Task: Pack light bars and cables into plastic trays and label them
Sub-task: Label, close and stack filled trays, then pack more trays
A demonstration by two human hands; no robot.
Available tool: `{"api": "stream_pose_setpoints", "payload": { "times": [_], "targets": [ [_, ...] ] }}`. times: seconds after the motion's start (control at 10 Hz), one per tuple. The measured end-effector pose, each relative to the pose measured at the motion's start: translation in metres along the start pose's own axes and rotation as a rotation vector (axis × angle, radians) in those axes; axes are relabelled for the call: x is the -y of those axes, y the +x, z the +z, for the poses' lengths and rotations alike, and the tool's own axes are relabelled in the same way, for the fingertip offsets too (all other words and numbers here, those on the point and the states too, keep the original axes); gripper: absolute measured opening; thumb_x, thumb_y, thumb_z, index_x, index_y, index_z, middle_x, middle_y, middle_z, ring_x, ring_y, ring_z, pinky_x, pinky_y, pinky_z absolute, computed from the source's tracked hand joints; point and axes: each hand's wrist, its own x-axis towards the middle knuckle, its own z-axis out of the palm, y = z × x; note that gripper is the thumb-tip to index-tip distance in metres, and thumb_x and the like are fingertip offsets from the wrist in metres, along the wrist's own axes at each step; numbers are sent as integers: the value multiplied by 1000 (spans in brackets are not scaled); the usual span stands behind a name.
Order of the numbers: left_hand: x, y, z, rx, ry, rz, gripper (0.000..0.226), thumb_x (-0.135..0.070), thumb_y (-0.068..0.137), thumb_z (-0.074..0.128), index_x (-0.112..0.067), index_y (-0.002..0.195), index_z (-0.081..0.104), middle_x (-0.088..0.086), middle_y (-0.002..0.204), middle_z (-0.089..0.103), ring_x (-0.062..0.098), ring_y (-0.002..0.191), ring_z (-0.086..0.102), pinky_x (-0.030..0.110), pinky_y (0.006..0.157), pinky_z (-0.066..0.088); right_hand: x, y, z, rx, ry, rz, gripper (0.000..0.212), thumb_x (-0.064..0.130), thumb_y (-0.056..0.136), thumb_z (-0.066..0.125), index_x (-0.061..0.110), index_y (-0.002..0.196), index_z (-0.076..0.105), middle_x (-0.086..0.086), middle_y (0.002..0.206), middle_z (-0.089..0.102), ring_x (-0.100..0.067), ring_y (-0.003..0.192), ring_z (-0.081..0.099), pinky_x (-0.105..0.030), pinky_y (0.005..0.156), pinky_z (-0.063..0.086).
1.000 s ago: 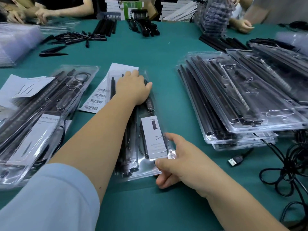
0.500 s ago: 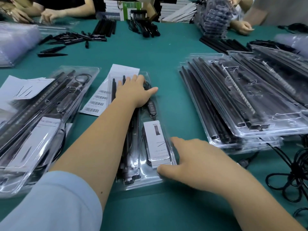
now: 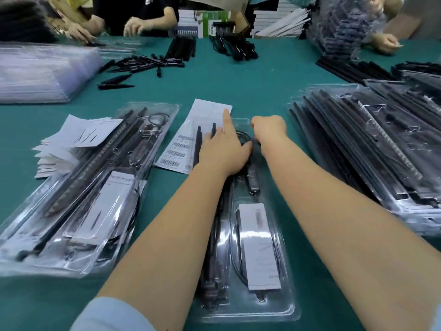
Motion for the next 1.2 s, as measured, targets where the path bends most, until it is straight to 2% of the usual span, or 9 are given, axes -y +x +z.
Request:
{"api": "stream_pose_setpoints", "payload": {
  "times": [0.1, 0.2, 0.3, 0.5, 0.8, 0.9, 1.0, 1.1, 1.2],
  "targets": [
    [0, -4, 0, 11, -14, 4, 87, -45, 94, 42, -14, 150, -18, 4, 157, 25, 32, 145, 16, 38, 117, 5, 6, 37, 6, 56, -254, -45, 25, 21, 87, 59, 10, 68, 45, -10, 81, 55, -24, 73, 52, -29, 66, 43],
    [-1, -6, 1, 19, -29, 0, 86, -45, 95, 40, -16, 149, -20, 3, 157, 24, 32, 146, 12, 38, 117, 6, 13, 46, 1, 163, -299, 4, 27, 25, 86, 64, 12, 69, 48, -9, 86, 56, -20, 52, 43, -27, 50, 36],
    [-3, -8, 0, 28, -69, -7, 85, -45, 95, 40, -20, 149, -21, 0, 158, 22, 32, 146, 10, 38, 117, 7, 19, 51, 0, 210, -485, -15, 36, 34, 83, 68, 12, 65, 47, -6, 73, 55, -20, 48, 38, -27, 49, 31],
    [-6, -10, -1, 12, -132, 8, 82, -42, 95, 40, -22, 150, -17, -3, 158, 23, 30, 144, 19, 39, 116, 9, 17, 64, -3, 327, -392, 122, 28, 31, 84, 68, 17, 67, 52, 8, 71, 58, -12, 45, 25, -23, 43, 28],
    [-8, -12, -2, 11, -114, 29, 80, -41, 96, 39, -21, 150, -15, -2, 158, 23, 29, 143, 21, 40, 117, 8, 12, 73, -5, 390, -361, 178, 26, 34, 78, 74, 18, 59, 66, 11, 63, 66, -11, 58, 34, -22, 59, 29],
    [-9, -13, -2, 9, -101, 34, 80, -41, 96, 39, -20, 151, -14, -1, 157, 25, 30, 142, 23, 40, 117, 9, 11, 75, -2, 423, -376, 184, 31, 33, 79, 73, 17, 54, 66, 7, 76, 57, -14, 79, 42, -24, 81, 38],
    [-9, -12, -2, 6, -98, 30, 79, -41, 96, 39, -19, 151, -13, 0, 157, 26, 29, 142, 23, 40, 117, 8, 13, 73, 3, 431, -349, 181, 25, 28, 85, 67, 15, 65, 60, 5, 67, 59, -17, 88, 49, -32, 97, 38],
    [-10, -12, -2, -4, -104, 42, 80, -41, 96, 40, -18, 151, -13, 1, 156, 27, 28, 142, 23, 40, 117, 9, 17, 67, 3, 435, -317, 195, 22, 24, 89, 64, 14, 71, 57, 8, 45, 60, -14, 79, 50, -32, 87, 37],
    [-11, -13, -2, -15, -107, 57, 78, -40, 96, 39, -19, 151, -12, 2, 155, 29, 29, 141, 25, 40, 118, 9, 17, 66, 0, 437, -262, 214, 19, 22, 90, 62, 13, 73, 60, 7, 63, 64, -17, 107, 50, -36, 105, 31]
  ]
}}
